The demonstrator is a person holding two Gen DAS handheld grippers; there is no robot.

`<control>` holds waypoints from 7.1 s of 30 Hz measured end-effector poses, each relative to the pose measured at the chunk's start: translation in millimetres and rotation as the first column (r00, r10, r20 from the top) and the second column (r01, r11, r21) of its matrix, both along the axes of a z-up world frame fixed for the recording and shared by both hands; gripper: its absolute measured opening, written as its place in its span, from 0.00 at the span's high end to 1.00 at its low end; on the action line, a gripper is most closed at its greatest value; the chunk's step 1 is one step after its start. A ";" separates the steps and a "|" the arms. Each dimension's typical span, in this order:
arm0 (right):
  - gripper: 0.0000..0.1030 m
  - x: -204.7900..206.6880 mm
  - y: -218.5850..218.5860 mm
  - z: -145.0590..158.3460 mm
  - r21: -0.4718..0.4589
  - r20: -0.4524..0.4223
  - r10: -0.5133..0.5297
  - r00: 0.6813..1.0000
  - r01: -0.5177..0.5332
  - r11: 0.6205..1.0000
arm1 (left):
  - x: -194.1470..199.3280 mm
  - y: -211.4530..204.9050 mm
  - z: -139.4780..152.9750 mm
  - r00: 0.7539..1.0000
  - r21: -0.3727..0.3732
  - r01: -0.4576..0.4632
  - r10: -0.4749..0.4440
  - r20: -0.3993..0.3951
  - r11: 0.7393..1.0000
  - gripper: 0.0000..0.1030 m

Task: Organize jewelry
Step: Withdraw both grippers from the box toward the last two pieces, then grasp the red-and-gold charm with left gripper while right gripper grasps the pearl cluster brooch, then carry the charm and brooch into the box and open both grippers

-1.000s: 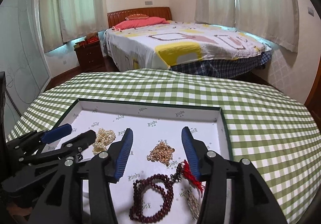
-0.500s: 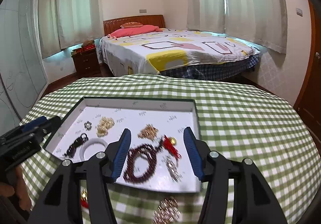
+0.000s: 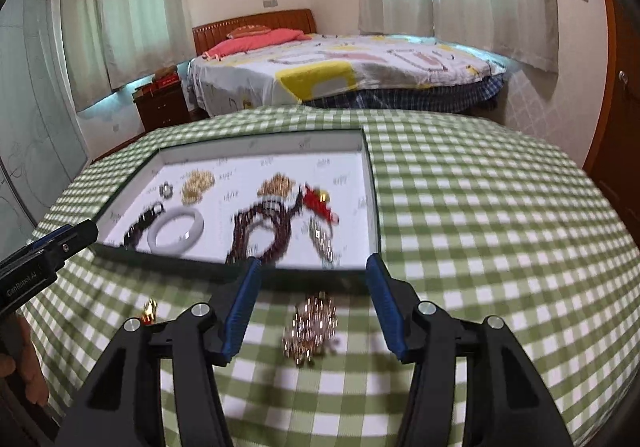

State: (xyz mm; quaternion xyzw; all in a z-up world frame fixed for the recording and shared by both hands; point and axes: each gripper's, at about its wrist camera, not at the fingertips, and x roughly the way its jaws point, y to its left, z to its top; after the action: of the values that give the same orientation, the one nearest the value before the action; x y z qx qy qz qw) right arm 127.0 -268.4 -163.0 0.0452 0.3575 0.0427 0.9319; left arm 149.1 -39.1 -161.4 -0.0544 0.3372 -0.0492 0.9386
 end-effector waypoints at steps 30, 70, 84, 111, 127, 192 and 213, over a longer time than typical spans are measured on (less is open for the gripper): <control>0.78 0.7 5.6 -33.5 0.019 -0.096 0.030 0.995 -0.029 0.999 | -8.8 -25.6 -34.3 0.993 0.029 0.070 -0.067 -0.093 0.997 0.45; 0.78 -6.3 12.6 -28.0 0.025 -0.071 0.052 0.996 -0.050 0.998 | -15.0 -33.5 -39.8 0.972 0.046 0.213 -0.207 -0.113 0.976 0.87; 0.78 -5.5 14.0 -31.1 0.036 -0.080 0.060 0.995 -0.057 0.998 | -28.5 -37.2 -50.1 0.963 0.074 0.234 -0.220 -0.158 0.969 0.57; 0.78 -12.4 14.6 -14.0 0.036 -0.022 0.054 0.998 -0.053 0.998 | -24.6 -26.1 -24.3 0.975 0.043 0.216 -0.213 -0.063 0.975 0.86; 0.78 -3.8 19.2 21.5 0.050 0.054 0.066 0.996 -0.069 0.996 | -2.1 -11.2 14.4 0.984 0.002 0.176 -0.176 0.023 0.984 0.87; 0.62 178.1 1.6 -5.9 0.007 -0.168 0.075 0.983 -0.075 0.997 | 204.5 -88.0 -28.3 0.960 0.040 0.165 -0.151 -0.236 0.985 0.61; 0.19 97.0 7.9 26.1 -0.060 -0.015 0.003 1.000 -0.004 0.998 | 104.2 -42.2 20.0 0.996 0.086 0.075 -0.070 -0.057 0.994 0.09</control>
State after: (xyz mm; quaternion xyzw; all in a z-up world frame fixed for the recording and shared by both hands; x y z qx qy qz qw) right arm 224.1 -260.6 -136.9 0.0169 0.3658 0.0332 0.9300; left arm 253.3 -81.3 -141.4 -0.0023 0.3659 -0.0668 0.9282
